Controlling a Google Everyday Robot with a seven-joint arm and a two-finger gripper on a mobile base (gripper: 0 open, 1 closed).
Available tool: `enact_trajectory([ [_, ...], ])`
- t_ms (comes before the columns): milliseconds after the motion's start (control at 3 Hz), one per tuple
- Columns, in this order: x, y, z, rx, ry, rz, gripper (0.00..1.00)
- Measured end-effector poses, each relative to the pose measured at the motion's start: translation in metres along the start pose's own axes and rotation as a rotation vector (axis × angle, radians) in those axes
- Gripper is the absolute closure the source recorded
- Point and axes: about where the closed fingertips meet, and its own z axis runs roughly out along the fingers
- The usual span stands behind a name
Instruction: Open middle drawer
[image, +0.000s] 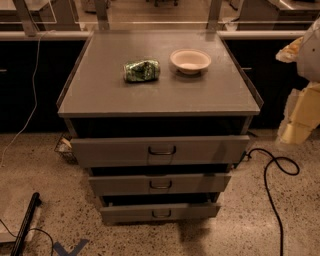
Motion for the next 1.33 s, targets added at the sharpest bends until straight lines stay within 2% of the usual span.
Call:
enact_trajectory([
  [333,0.0,0.0,-0.001,0.004,0.002,0.001,0.0],
  [667,0.017,0.006,0.009,-0.009,-0.018,0.02,0.0],
  [1000,0.055,0.017,0.038,-0.047,-0.09,0.082,0.0],
  [1333,0.082,0.027,0.066,-0.078,-0.189,0.125,0.0],
])
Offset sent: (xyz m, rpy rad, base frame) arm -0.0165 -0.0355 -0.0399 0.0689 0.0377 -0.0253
